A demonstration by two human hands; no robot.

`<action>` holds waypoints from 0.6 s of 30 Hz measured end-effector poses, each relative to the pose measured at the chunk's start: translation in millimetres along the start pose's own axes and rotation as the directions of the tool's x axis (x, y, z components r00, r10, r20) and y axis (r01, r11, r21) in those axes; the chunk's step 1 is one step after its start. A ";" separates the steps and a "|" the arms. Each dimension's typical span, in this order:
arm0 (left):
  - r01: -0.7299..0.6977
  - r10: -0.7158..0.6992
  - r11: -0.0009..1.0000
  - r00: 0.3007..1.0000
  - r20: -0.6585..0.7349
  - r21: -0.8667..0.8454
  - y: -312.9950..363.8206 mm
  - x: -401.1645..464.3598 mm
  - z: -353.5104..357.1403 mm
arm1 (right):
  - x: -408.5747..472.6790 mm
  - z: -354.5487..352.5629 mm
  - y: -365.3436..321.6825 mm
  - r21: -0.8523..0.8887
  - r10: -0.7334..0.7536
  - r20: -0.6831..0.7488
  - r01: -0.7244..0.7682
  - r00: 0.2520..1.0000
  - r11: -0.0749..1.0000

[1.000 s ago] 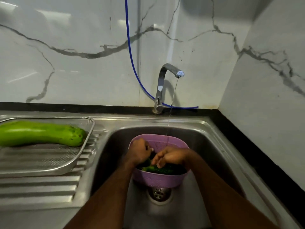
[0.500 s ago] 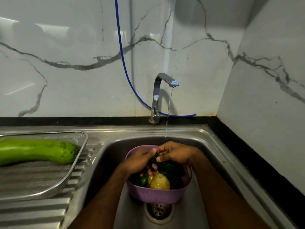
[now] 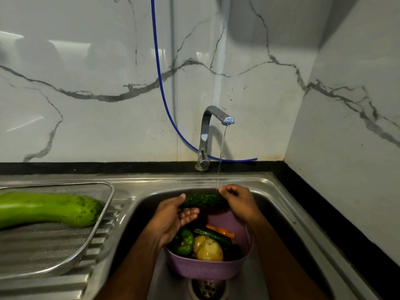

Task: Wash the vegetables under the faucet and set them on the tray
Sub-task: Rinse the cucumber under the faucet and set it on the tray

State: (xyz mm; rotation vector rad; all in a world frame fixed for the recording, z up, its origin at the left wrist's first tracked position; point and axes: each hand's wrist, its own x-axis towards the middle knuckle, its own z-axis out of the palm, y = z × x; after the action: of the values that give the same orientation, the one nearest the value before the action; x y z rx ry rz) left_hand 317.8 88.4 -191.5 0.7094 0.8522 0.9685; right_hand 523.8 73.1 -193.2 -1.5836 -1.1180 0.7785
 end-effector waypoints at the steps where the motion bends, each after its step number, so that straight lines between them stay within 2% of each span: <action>1: 0.007 -0.007 1.000 1.000 0.009 -0.024 0.7 -0.9 -0.6 | 0.8 1.0 -1.0 0.048 0.027 -0.020 -0.026 0.999 0.998; 5: 0.052 -0.045 0.992 0.997 0.068 -0.117 2.0 -3.4 -8.6 | 6.1 1.4 -6.7 0.406 0.208 -0.086 -0.157 0.974 0.900; 8: 0.078 -0.061 0.991 0.987 0.149 -0.109 5.0 -4.2 -11.1 | 5.3 6.2 -8.6 0.710 0.275 0.082 -0.250 0.958 0.659; 10: 0.070 -0.064 0.997 0.981 0.181 -0.029 8.1 -7.2 -10.3 | 1.8 11.8 -12.4 0.779 0.255 0.182 -0.297 0.950 0.552; 13: -0.044 0.006 0.971 0.987 0.163 0.233 11.5 -9.7 -7.4 | 1.4 19.3 -21.0 0.796 0.206 0.232 -0.307 0.951 0.521; 15: -0.208 0.164 0.864 0.977 0.134 0.459 8.1 -5.2 -5.2 | 1.8 23.8 -26.3 0.816 0.187 0.229 -0.293 0.955 0.499; 17: -0.355 0.333 0.678 0.929 0.162 0.643 0.8 2.0 -2.9 | -0.3 29.1 -28.9 0.810 0.178 0.237 -0.296 0.955 0.506; 18: -0.393 0.371 0.586 0.907 0.197 0.709 -3.9 5.1 -2.9 | -0.9 32.1 -29.7 0.805 0.196 0.235 -0.304 0.952 0.510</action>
State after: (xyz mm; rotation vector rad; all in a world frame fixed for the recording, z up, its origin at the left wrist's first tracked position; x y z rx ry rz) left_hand 318.3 91.8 -197.6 1.6758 1.1014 0.9733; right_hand 486.6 85.9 -174.0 -0.8526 -0.4117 1.3692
